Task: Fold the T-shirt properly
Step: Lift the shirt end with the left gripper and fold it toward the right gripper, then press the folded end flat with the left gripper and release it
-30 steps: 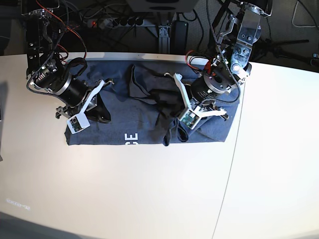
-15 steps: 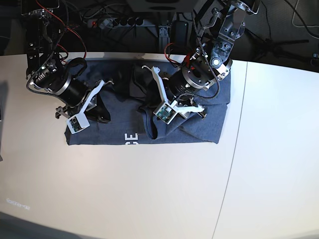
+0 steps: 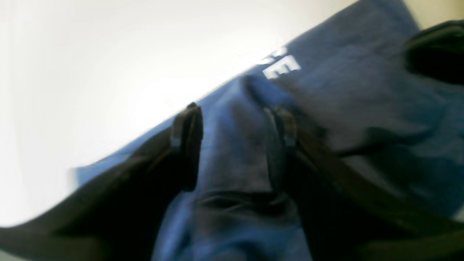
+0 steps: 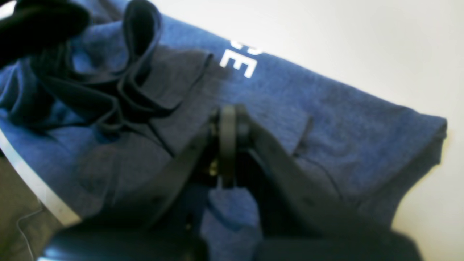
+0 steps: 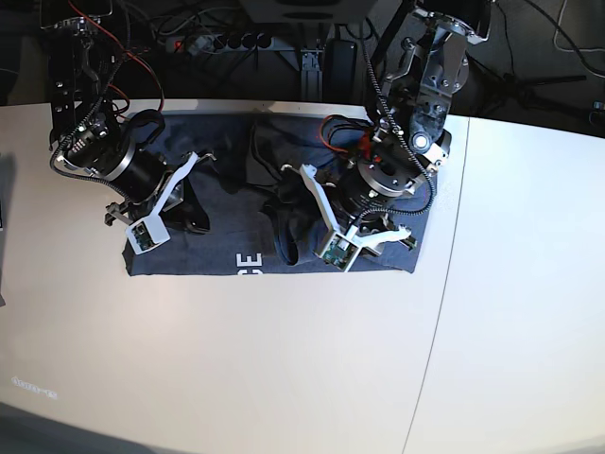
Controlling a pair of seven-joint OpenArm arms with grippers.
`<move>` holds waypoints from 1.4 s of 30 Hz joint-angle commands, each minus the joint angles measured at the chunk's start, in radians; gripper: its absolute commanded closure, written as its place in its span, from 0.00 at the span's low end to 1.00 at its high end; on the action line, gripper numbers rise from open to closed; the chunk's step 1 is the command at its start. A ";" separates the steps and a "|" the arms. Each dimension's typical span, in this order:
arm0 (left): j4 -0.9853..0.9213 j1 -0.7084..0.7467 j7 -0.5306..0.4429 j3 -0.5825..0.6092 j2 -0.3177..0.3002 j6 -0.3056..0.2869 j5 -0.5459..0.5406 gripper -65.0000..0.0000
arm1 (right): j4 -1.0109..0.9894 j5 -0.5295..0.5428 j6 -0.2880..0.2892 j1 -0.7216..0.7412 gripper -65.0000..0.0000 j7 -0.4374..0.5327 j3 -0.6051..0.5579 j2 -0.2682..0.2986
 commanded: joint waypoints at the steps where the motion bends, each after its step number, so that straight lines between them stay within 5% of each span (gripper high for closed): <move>1: 0.043 -0.012 -0.021 -0.018 -0.017 0.011 -0.008 0.53 | 0.019 0.012 0.078 0.012 1.00 0.026 0.006 0.013; 6: 0.092 0.011 -0.020 -0.101 -0.097 0.011 -0.035 0.58 | 0.019 0.012 0.078 0.013 1.00 0.026 0.006 0.013; 13: 0.092 0.081 -0.061 -0.169 -0.147 0.011 -0.097 1.00 | 0.019 0.012 0.078 0.013 1.00 0.026 0.006 0.013; 20: 0.053 0.108 -0.150 -0.162 -0.146 -0.023 -0.095 1.00 | 0.019 0.012 0.079 0.012 1.00 0.018 0.006 0.013; 26: -0.081 0.103 -0.232 -0.158 -0.146 -0.158 -0.095 1.00 | 0.019 0.012 0.078 0.012 1.00 0.018 0.006 0.013; 33: -0.082 0.103 -0.210 -0.130 -0.146 -0.158 -0.156 1.00 | 0.019 0.012 0.079 0.012 1.00 0.019 0.006 0.013; 42: -0.082 0.134 -0.185 0.186 -0.145 -0.124 -0.126 1.00 | 0.019 0.012 0.078 0.012 1.00 0.019 0.006 0.013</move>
